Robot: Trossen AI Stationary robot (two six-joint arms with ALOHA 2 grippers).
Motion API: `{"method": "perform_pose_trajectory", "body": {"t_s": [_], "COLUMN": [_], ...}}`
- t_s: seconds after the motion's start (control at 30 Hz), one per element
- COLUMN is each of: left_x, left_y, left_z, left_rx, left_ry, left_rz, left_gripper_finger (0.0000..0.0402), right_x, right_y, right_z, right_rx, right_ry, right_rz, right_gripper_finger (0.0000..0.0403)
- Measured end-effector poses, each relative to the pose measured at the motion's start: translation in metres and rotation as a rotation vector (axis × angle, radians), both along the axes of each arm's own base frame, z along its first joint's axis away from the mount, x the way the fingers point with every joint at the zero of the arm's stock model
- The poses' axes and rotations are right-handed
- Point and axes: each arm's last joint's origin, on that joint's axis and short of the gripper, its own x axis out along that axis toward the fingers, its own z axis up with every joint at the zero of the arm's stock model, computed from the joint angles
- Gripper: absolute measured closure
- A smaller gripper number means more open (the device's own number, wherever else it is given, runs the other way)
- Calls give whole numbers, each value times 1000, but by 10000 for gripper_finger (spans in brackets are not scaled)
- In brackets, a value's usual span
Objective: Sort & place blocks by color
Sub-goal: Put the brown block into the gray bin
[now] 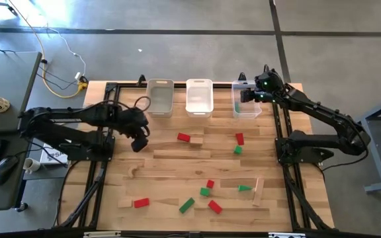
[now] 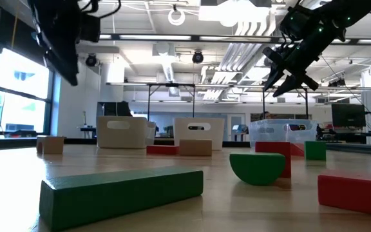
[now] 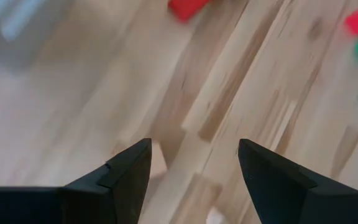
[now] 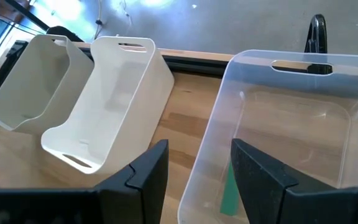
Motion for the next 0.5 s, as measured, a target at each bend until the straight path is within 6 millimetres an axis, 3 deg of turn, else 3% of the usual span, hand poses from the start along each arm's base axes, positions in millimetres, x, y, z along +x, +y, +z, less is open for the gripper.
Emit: {"method": "perform_pose_trajectory", "body": {"t_s": [0.2,0.5], "left_x": [2,9], "left_y": [0,2], "left_z": [-15,-24], "left_rx": [-20,84], "left_ry": [167,228], "left_rz": [-80,-405], "left_gripper_finger": [174,174], "right_x": [0,1], "right_y": [0,1], "right_z": [0,0], "right_rx": [3,17], "right_ry": [-2,-17], "right_rz": [4,34], "right_gripper_finger": [242,242]}}
